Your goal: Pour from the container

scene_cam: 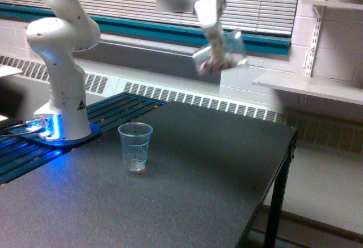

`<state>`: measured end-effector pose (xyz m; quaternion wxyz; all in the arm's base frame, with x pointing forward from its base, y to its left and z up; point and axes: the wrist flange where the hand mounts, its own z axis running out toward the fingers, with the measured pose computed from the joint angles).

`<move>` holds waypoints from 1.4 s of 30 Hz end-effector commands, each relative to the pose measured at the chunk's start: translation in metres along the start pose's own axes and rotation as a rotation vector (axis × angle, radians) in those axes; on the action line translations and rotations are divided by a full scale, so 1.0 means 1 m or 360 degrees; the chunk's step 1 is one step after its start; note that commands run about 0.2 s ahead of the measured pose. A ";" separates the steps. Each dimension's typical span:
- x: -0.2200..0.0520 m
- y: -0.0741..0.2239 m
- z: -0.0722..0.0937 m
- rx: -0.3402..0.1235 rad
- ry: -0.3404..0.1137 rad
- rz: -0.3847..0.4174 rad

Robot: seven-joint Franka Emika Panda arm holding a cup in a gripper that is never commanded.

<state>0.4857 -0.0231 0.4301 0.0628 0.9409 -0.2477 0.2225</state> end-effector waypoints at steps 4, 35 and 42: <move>-0.044 0.041 0.053 -0.0119 -0.0126 0.0018; -0.105 0.114 0.075 -0.0240 -0.0239 0.0093; -0.110 0.122 0.064 -0.0260 -0.0227 0.0069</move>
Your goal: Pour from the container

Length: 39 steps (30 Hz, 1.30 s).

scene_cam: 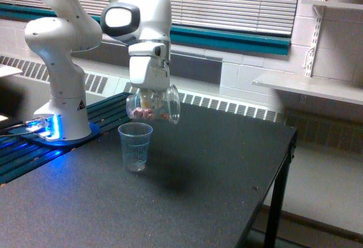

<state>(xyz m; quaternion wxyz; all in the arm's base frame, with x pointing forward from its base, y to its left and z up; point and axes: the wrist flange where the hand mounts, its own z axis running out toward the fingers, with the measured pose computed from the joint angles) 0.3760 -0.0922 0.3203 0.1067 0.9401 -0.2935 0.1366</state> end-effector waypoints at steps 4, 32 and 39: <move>-0.007 0.017 -0.011 -0.0052 0.0032 -0.0051; -0.033 0.048 -0.024 -0.0241 0.0093 -0.0245; -0.041 0.052 -0.024 -0.0279 0.0105 -0.0292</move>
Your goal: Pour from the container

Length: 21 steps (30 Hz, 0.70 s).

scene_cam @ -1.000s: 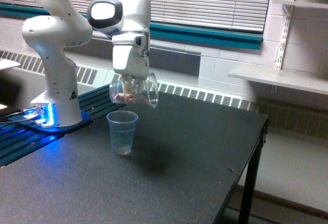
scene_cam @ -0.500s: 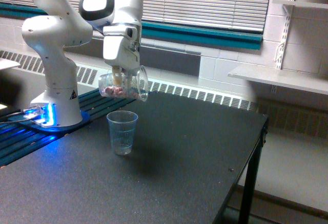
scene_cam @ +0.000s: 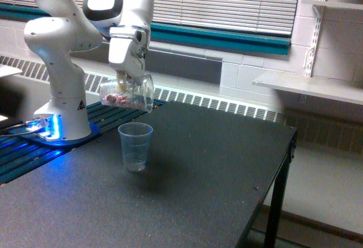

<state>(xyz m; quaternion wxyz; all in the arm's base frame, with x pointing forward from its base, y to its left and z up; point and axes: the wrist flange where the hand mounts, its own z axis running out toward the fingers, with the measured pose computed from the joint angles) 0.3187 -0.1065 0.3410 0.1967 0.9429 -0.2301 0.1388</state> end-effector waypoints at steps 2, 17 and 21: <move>-0.013 0.004 0.003 -0.0046 0.0000 -0.0078; -0.032 0.018 0.010 -0.0129 0.0007 -0.0153; -0.032 0.020 0.010 -0.0150 0.0008 -0.0156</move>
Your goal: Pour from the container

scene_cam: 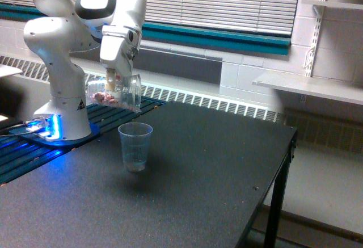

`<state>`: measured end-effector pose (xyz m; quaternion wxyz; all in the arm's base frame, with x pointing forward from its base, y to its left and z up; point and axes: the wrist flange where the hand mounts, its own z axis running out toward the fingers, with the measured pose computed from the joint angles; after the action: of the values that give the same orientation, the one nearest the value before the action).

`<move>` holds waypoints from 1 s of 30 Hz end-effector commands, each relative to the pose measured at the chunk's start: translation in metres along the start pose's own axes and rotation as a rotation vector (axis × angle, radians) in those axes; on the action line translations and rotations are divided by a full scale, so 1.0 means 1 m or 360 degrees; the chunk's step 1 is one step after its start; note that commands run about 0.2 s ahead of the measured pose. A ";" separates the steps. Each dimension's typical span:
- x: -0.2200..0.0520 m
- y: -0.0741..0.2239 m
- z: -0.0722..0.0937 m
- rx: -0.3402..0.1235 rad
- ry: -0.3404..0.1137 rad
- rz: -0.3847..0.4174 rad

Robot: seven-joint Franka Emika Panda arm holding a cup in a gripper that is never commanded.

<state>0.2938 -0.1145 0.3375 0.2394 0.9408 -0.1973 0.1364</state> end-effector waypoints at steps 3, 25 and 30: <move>-0.014 0.002 0.007 -0.0044 -0.0038 -0.0047; -0.021 -0.023 0.000 -0.0140 -0.0014 -0.0193; -0.022 -0.025 -0.002 -0.0154 -0.0009 -0.0216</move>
<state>0.2924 -0.0962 0.3325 0.2885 0.9389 -0.1476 0.1163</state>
